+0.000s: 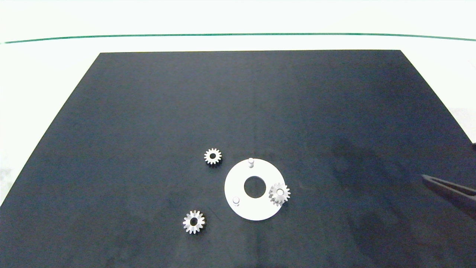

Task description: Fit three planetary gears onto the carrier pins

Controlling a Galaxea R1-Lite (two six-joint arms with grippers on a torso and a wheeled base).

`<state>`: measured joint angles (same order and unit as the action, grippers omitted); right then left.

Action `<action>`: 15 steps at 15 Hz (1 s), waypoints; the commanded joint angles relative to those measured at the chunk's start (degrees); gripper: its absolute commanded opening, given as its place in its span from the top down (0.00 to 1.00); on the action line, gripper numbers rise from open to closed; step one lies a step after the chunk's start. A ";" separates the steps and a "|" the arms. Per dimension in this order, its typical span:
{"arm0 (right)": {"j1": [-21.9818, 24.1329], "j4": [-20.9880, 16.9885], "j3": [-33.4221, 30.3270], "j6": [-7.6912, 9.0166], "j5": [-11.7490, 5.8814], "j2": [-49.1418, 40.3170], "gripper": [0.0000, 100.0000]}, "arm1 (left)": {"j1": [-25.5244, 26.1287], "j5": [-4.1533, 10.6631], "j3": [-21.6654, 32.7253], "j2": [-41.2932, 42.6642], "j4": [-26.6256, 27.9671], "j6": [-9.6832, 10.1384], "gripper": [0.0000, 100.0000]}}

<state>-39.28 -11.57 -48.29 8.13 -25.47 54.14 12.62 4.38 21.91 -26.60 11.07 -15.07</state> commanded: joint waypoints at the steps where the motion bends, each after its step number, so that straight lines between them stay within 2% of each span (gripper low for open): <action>1: 8.52 -1.79 6.45 1.98 -0.46 -17.49 0.00 | 6.98 0.37 -7.23 -15.68 -11.86 -2.33 0.00; 3: 10.19 -4.16 8.56 1.89 -0.46 -22.15 0.00 | 7.51 0.46 -8.46 -19.45 -15.99 -2.42 0.00; 5: 13.00 -4.34 9.79 1.80 -0.46 -23.99 0.00 | 8.04 0.55 -8.55 -21.56 -16.25 -2.51 0.00; 8: 15.99 -4.25 11.11 1.62 -0.29 -25.75 0.00 | 16.04 0.63 -8.81 -22.44 -16.34 -2.33 0.00; 10: 16.16 -4.43 12.69 1.62 -0.37 -27.24 0.00 | 18.94 0.63 -8.72 -25.08 -17.66 -2.42 0.00; 12: 17.31 -4.52 13.39 1.62 -0.46 -28.56 0.00 | 19.29 0.63 -8.72 -30.88 -23.29 -2.69 0.00; 13: 18.01 -4.60 13.75 1.71 -0.46 -28.91 0.00 | 21.66 0.90 -8.72 -34.04 -27.42 -2.86 0.00; 14: 18.45 -4.60 13.83 1.71 -0.46 -29.09 0.00 | 24.21 2.74 -8.72 -37.38 -30.67 -2.86 0.00; 15: 18.71 -4.60 13.83 1.71 -0.46 -29.27 0.00 | 26.67 6.17 -8.72 -40.20 -32.95 -2.86 0.00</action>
<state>-20.92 -16.12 -34.58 9.75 -25.77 25.32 35.02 7.77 13.19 -59.26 -18.36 -17.75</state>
